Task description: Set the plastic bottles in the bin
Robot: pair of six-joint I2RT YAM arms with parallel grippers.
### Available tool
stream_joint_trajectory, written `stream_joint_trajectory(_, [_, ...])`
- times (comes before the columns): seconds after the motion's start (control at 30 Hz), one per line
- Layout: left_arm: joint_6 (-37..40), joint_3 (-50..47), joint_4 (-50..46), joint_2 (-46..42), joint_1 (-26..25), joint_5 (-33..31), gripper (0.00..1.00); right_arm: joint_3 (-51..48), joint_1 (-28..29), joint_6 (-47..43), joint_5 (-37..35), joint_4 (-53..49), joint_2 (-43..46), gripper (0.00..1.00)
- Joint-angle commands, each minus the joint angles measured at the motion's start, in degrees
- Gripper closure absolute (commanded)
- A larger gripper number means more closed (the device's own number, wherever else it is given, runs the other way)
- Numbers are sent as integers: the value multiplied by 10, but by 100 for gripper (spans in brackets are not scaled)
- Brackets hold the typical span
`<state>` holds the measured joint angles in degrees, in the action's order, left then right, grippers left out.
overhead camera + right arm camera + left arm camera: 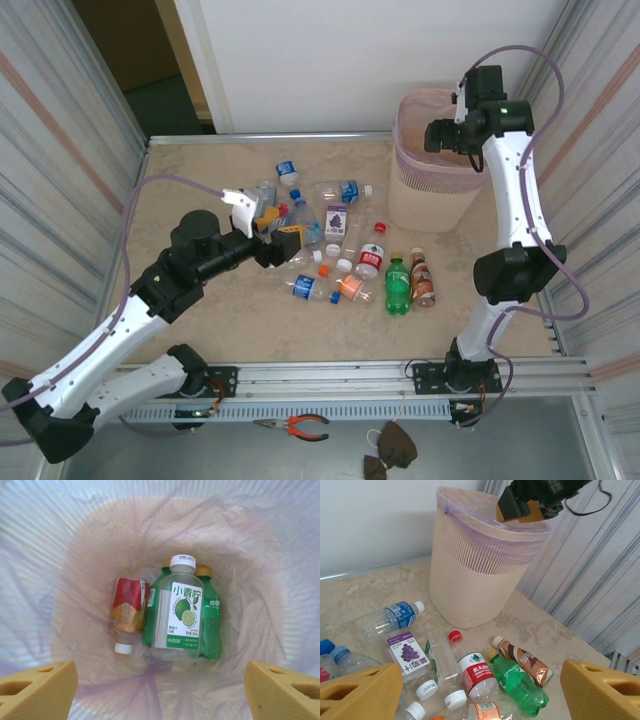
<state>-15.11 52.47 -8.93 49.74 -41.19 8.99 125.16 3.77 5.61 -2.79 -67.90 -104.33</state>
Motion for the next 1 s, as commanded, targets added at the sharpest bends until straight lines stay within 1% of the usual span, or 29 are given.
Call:
stream_joint_trajectory(0.0, [-5,3,30,8,5,9,17,6,10,11,3,-26,50,16])
stream_joint_trajectory(0.17, [-7,6,40,25,6,15,17,-51,23,15,5,-20,120,17])
stream_joint_trajectory(0.3, [-9,8,51,38,6,21,17,-122,35,24,7,-13,189,18])
stream_joint_trajectory(0.57, [-14,10,57,62,6,29,17,-296,68,61,30,-2,315,20])
stream_joint_trajectory(0.77, [-20,12,62,80,6,38,17,-425,72,81,53,18,362,21])
stream_joint_trajectory(0.97, [-28,11,67,90,7,43,17,-550,73,99,78,63,382,22])
